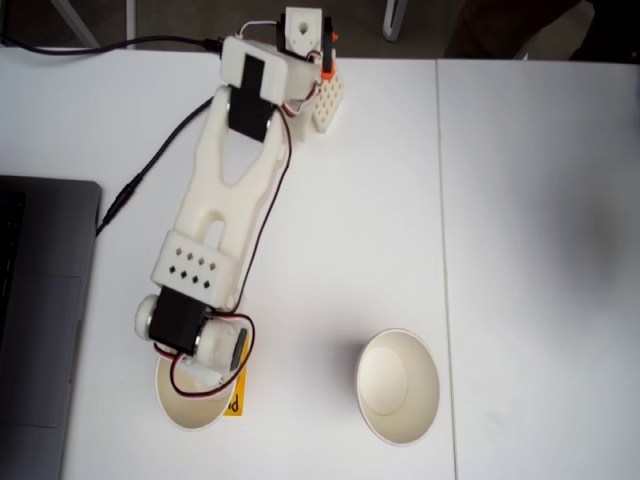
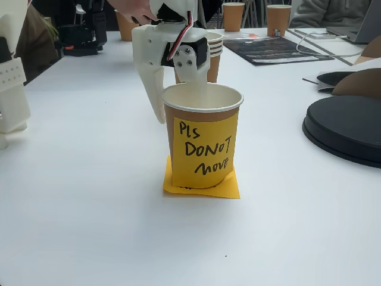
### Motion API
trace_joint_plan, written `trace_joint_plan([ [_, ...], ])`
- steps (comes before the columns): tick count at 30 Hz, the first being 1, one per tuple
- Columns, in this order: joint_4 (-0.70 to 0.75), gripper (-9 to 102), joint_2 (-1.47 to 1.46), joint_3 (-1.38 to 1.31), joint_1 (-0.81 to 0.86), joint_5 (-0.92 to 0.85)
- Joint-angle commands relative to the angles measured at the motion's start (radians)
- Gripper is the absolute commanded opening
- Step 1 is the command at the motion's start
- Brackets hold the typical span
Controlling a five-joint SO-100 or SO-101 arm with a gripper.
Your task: Pickup cup and make a pile of cup.
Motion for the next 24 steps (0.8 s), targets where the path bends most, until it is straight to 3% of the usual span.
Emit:
trace_joint_plan([
  [1,0.000,21,-0.002,-0.112,0.012,-0.002],
  [17,-0.005,20,-0.101,-0.206,0.051,0.005],
  [24,-0.005,5,-0.094,-0.199,0.051,-0.003],
])
